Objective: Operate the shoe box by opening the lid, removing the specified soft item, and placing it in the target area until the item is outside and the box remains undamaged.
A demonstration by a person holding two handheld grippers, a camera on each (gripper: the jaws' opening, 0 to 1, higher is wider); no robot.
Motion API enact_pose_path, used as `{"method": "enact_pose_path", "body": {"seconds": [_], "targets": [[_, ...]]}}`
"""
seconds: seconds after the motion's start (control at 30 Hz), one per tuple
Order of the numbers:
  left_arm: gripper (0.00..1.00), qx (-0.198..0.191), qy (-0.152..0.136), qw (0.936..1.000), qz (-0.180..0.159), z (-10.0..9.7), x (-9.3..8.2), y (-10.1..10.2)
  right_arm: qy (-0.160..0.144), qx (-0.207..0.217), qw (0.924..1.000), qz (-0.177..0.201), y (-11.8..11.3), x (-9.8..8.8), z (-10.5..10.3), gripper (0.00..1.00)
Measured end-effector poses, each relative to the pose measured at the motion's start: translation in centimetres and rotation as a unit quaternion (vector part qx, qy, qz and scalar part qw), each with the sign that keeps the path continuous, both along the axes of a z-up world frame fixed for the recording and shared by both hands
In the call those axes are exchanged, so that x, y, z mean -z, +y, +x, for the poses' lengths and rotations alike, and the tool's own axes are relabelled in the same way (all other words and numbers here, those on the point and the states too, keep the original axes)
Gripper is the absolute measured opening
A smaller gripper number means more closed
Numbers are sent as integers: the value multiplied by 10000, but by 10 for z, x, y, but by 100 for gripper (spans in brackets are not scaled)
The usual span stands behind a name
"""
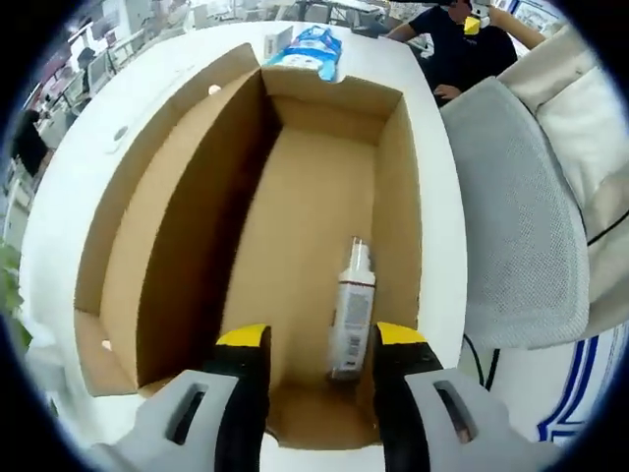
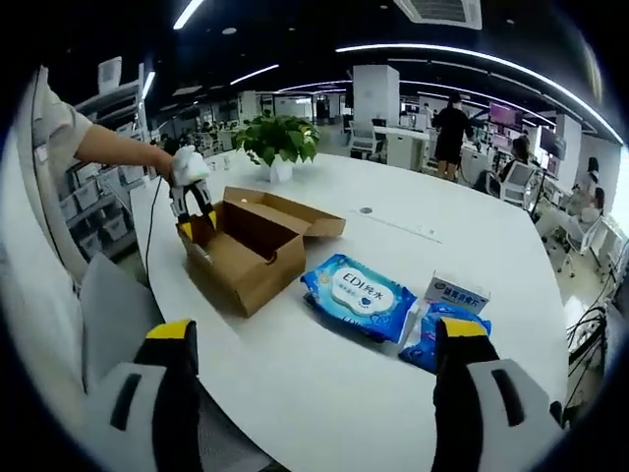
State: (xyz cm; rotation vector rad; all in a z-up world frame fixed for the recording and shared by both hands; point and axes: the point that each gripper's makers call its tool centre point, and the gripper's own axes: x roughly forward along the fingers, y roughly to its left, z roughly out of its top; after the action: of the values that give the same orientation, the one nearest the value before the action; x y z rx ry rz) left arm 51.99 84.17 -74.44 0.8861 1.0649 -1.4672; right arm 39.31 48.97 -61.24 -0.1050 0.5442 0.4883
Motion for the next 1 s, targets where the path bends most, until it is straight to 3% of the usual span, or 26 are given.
{"method": "enact_pose_path", "body": {"seconds": [0.27,0.57,1.0], "targets": [[42,311,-69,9995,71,1,6,-5,-16,14,10000,23,8,-7,-9,96],[42,580,-41,9980,247,-2,17,-6,154,166,9997,10,3,5,-13,96],[40,568,70,9980,271,-1,25,-6,236,177,9996,-36,0,13,-14,96]]}}
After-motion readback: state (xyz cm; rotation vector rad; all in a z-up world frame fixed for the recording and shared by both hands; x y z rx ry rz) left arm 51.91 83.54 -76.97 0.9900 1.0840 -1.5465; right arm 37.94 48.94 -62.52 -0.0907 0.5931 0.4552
